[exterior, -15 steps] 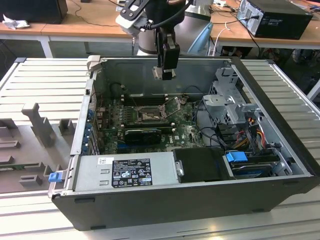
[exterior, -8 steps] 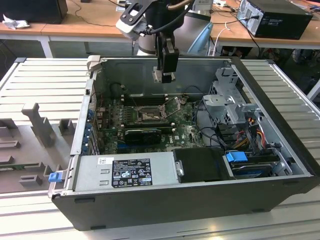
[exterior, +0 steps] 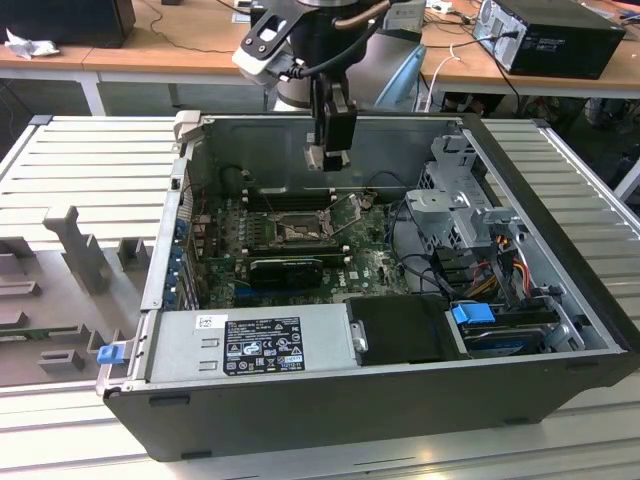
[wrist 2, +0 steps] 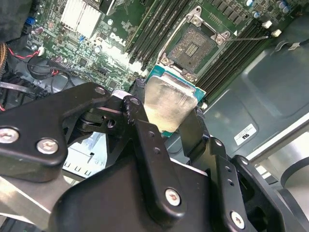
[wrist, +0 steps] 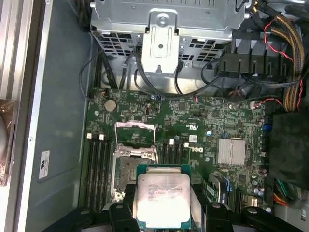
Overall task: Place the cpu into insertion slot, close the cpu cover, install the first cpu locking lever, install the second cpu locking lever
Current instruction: 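Place the cpu into insertion slot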
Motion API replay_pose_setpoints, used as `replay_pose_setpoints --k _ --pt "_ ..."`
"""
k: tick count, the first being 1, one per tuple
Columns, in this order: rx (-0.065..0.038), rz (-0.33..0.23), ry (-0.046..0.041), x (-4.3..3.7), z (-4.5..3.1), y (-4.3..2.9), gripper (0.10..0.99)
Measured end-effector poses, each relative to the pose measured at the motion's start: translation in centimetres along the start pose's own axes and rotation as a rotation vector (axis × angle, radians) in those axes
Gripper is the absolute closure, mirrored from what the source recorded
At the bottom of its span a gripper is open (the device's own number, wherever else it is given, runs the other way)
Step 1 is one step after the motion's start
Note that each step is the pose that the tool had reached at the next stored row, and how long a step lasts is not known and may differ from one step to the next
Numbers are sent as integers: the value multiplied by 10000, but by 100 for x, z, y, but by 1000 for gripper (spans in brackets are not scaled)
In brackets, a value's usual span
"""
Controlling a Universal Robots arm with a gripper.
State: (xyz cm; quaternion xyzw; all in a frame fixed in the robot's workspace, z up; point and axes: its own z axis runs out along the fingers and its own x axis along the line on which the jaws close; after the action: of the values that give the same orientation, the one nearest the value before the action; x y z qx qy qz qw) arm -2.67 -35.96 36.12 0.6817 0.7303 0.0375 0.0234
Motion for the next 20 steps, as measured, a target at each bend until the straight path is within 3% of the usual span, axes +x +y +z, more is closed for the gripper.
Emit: replay_pose_setpoints --k 20 --pt "0 0 -7 -2 137 -12 561"
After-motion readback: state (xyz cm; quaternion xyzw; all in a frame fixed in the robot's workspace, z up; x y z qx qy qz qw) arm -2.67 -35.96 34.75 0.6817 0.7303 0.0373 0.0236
